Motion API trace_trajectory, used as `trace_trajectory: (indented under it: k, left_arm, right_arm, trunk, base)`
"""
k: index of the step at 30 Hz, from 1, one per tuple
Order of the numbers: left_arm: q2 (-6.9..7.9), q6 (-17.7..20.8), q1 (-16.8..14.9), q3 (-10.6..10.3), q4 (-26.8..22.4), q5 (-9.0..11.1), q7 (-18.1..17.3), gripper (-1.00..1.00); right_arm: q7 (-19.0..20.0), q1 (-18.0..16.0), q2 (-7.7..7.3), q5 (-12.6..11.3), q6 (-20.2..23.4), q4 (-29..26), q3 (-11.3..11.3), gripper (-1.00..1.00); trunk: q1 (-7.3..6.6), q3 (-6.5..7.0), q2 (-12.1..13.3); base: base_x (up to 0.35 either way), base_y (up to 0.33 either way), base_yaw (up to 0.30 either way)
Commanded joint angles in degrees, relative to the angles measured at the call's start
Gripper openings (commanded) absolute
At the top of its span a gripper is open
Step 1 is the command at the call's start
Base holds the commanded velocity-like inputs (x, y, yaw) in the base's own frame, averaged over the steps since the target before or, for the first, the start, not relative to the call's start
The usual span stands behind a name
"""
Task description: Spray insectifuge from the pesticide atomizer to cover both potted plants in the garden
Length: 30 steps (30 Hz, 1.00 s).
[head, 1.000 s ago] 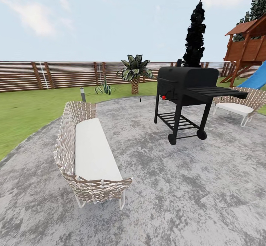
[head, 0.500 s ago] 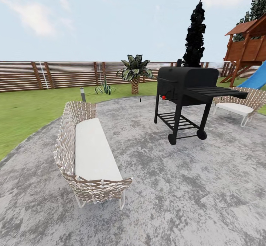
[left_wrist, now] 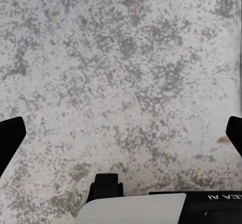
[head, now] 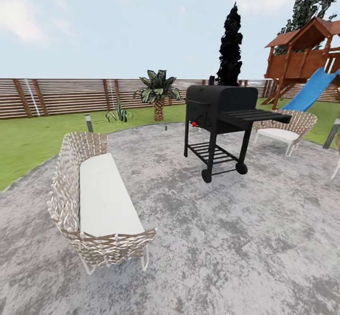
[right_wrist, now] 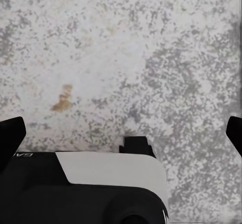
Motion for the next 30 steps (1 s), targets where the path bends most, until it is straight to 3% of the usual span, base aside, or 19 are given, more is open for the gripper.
trace_trajectory:
  k: [1,30]
  left_arm:
    - [0.00,-0.1,0.0,0.0,0.0,0.0,0.0,1.00]
    - [0.00,-0.1,0.0,0.0,0.1,0.0,0.0,1.00]
  right_arm:
    - [0.0,0.0,0.02,-0.1,0.1,0.0,0.0,1.00]
    - [0.0,-0.1,0.02,-0.1,0.1,0.0,0.0,1.00]
  trunk:
    - [0.00,-0.06,0.0]
    - [0.00,-0.06,0.0]
  base:
    - [0.000,0.000,-0.268]
    - [0.000,0.000,-0.269]
